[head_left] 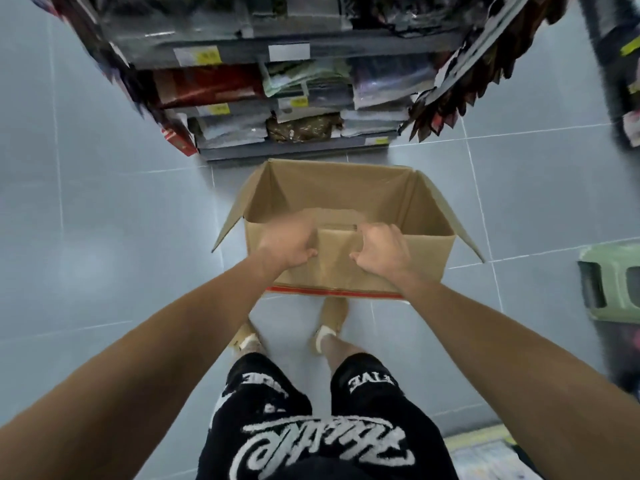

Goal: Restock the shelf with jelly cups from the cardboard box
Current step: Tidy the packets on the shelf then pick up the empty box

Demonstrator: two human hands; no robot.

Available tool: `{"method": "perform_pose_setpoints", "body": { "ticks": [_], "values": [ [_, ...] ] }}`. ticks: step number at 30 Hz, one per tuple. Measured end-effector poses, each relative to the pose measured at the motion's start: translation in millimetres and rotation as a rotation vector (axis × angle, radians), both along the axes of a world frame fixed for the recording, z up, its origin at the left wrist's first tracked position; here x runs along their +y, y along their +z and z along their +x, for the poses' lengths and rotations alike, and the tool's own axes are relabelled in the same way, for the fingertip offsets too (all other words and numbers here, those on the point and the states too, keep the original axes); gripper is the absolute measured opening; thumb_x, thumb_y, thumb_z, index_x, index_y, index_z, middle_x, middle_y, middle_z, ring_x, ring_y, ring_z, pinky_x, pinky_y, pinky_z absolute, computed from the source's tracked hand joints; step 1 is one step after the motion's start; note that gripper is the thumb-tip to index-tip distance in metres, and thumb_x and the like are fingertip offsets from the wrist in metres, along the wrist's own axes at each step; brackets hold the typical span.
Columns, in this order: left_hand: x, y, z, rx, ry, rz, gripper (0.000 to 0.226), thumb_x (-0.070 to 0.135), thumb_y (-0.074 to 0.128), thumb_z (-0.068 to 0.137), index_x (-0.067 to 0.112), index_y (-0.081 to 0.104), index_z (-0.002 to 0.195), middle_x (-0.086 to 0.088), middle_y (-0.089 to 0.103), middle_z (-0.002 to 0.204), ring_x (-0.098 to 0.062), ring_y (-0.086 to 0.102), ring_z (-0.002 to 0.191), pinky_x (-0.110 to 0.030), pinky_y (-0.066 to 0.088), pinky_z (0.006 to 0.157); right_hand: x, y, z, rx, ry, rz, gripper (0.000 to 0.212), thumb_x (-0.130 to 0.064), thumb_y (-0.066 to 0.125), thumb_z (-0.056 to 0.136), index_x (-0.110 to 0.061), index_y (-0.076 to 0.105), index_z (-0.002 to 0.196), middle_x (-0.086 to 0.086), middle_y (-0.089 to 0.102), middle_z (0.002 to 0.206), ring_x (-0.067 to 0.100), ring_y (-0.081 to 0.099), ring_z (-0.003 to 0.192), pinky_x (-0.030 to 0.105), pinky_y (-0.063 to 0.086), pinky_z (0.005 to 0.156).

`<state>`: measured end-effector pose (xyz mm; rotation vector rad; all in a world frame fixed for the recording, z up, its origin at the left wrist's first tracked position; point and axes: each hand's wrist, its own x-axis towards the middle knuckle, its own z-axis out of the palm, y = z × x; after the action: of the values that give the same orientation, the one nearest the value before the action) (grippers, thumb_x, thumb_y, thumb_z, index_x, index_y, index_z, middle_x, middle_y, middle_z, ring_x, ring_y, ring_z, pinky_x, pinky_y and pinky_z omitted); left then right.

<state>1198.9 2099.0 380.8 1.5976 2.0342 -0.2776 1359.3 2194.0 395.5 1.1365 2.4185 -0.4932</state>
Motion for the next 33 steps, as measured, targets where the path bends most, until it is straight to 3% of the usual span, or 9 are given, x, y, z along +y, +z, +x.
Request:
{"method": "perform_pose_setpoints", "body": {
  "ticks": [6,13,21,26,33],
  "values": [
    [26,-73,11,0.012,0.088,-0.075,0.051,0.050,0.056,0.089,0.013,0.049,0.124,-0.008,0.056,0.122,-0.029,0.055,0.114,-0.035,0.043,0.077,44,-69,-5,-0.052,0.141,-0.031,0.031,-0.033,0.063,0.088,-0.011,0.057,0.108,0.010,0.064,0.112,0.029,0.057,0.109,0.035,0.037,0.093],
    [31,-204,4,0.061,0.121,-0.124,0.049,0.049,0.052,0.091,0.012,0.047,0.122,-0.005,0.057,0.114,-0.027,0.058,0.105,-0.032,0.033,0.062,62,-203,-31,-0.076,0.252,-0.069,0.032,-0.028,0.061,0.088,-0.011,0.057,0.115,0.008,0.059,0.117,0.026,0.053,0.113,0.032,0.038,0.094],
    [50,-350,-21,0.080,0.094,-0.087,0.044,0.044,0.052,0.093,0.012,0.048,0.123,-0.006,0.056,0.117,-0.026,0.056,0.105,-0.032,0.037,0.063,79,-358,-52,-0.066,0.271,-0.073,0.030,-0.029,0.059,0.088,-0.010,0.057,0.112,0.010,0.060,0.114,0.028,0.056,0.107,0.032,0.040,0.085],
    [46,-414,-31,0.010,0.134,-0.030,0.041,0.039,0.052,0.092,0.011,0.050,0.121,-0.008,0.057,0.116,-0.027,0.055,0.102,-0.035,0.049,0.071,72,-427,-53,0.019,0.279,-0.083,0.027,-0.030,0.060,0.090,-0.011,0.058,0.109,0.008,0.061,0.105,0.024,0.057,0.097,0.031,0.040,0.077],
    [50,-470,-34,0.001,0.301,0.046,0.034,0.035,0.060,0.088,0.009,0.056,0.110,-0.009,0.059,0.109,-0.028,0.055,0.101,-0.039,0.049,0.079,73,-484,-60,0.035,0.172,-0.016,0.024,-0.024,0.062,0.086,-0.010,0.057,0.105,0.010,0.060,0.107,0.027,0.053,0.102,0.037,0.038,0.089]
  ]
}}
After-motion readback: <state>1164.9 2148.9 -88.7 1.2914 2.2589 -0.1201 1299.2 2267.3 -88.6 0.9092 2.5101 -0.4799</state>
